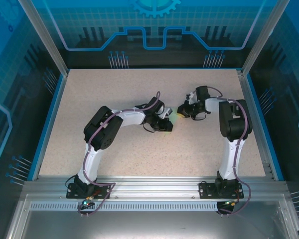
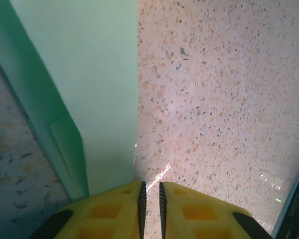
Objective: Fold a paper plane with a square sheet of paper (fold left side to right side)
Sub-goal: Fold the wing for the fifth time at the center of the table.
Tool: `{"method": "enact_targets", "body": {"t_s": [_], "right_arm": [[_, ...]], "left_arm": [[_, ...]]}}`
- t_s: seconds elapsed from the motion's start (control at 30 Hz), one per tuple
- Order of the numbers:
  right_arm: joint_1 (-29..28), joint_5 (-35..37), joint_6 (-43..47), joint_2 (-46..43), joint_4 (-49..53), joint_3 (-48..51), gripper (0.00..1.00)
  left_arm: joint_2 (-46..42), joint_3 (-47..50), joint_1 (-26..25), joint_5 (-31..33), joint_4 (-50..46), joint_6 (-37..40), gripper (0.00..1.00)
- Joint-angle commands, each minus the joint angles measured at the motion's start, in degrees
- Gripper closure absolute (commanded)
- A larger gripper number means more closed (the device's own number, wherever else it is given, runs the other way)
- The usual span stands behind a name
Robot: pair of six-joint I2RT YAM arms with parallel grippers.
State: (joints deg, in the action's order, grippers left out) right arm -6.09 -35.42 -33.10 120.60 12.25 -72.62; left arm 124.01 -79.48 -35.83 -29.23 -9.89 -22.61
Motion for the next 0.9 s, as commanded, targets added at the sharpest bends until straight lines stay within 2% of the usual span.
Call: {"method": "enact_targets", "body": {"t_s": [0.0,0.6,0.87], "right_arm": [[1.7,0.7,1.6,2.4,0.4,-2.6,0.93],[3.7,2.6,2.3,6.7,4.9,-11.2,0.92],[6.6,2.9,3.1,3.5,4.7,-13.2,0.89]], "left_arm": [[2.2,3.4,0.3,3.4,-5.6,-0.6,0.8],[1.9,4.0,0.3,3.1,-5.2,-0.4,0.8],[-0.8,4.5,0.3,0.2,-3.5,-0.7,0.72]]}}
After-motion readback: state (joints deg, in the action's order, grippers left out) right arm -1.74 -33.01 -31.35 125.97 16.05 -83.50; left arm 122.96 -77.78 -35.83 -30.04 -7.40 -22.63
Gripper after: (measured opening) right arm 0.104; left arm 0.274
